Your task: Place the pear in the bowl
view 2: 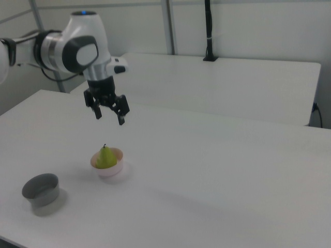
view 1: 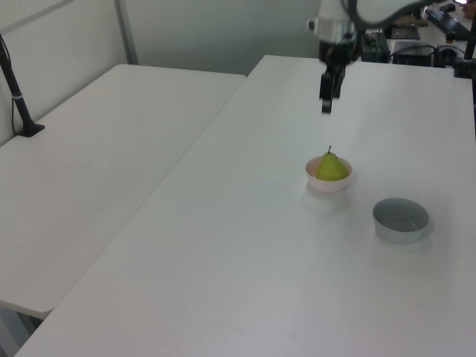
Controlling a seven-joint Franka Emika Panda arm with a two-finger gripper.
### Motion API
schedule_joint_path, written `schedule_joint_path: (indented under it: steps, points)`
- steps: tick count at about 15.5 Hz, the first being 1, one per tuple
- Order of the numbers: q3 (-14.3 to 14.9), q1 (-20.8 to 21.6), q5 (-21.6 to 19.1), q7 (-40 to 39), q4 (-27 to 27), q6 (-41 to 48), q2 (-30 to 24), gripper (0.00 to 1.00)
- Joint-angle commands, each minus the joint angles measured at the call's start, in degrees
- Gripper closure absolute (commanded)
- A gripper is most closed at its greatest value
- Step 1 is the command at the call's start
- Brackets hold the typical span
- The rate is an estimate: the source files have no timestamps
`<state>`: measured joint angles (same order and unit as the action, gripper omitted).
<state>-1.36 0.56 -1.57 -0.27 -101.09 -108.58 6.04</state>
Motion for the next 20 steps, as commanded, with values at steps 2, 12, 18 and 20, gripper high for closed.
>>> schedule_joint_path:
  steps: [2,12,18,20]
  points:
    - [-0.1,-4.0,0.3,3.1,2.4,7.6,-6.7,0.00]
    - [0.6,-7.0,0.9,-6.7,5.1,11.5,-9.5,0.00]
    - [0.6,-6.9,0.4,-6.1,6.6,11.3,-8.1,0.00]
    - [0.7,-6.9,0.7,-6.2,6.6,11.3,-8.1,0.00]
